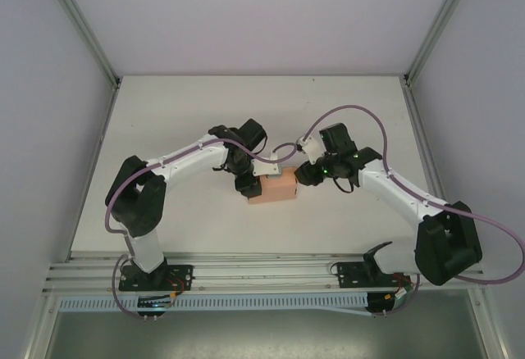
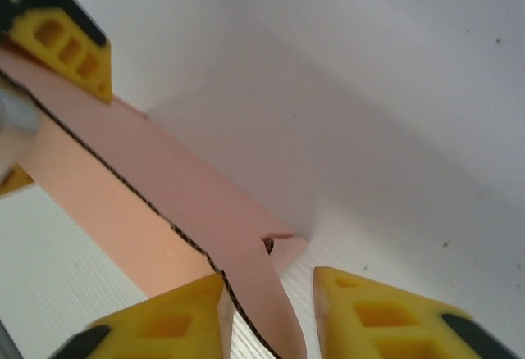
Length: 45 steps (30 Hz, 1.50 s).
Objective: Assemble paper box
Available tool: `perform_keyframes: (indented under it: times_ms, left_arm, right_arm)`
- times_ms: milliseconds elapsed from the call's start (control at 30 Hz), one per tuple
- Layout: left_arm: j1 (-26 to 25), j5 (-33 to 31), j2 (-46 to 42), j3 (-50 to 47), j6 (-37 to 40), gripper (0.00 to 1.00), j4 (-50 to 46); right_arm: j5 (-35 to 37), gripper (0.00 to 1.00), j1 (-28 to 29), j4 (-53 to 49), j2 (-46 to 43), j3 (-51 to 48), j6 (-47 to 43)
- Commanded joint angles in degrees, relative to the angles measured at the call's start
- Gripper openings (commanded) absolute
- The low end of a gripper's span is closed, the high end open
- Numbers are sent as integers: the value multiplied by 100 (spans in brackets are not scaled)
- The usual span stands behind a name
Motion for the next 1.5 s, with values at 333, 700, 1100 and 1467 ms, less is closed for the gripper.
perform_keyframes:
  times_ms: [333, 700, 1100, 1467]
  left_arm:
    - [38, -153, 317, 482, -197, 44, -259]
    - [33, -121, 331, 502, -228, 43, -229]
    - [27, -96, 362, 465, -177, 43, -298]
    - [27, -93, 334, 488, -247, 43, -157]
  right_arm:
    - [417, 13, 507, -65, -210, 309, 1147]
    - [977, 11, 699, -73, 63, 510, 1821]
    - [1181, 16, 749, -164, 232, 854, 1850]
    - [1268, 0, 774, 85, 314, 460, 2221]
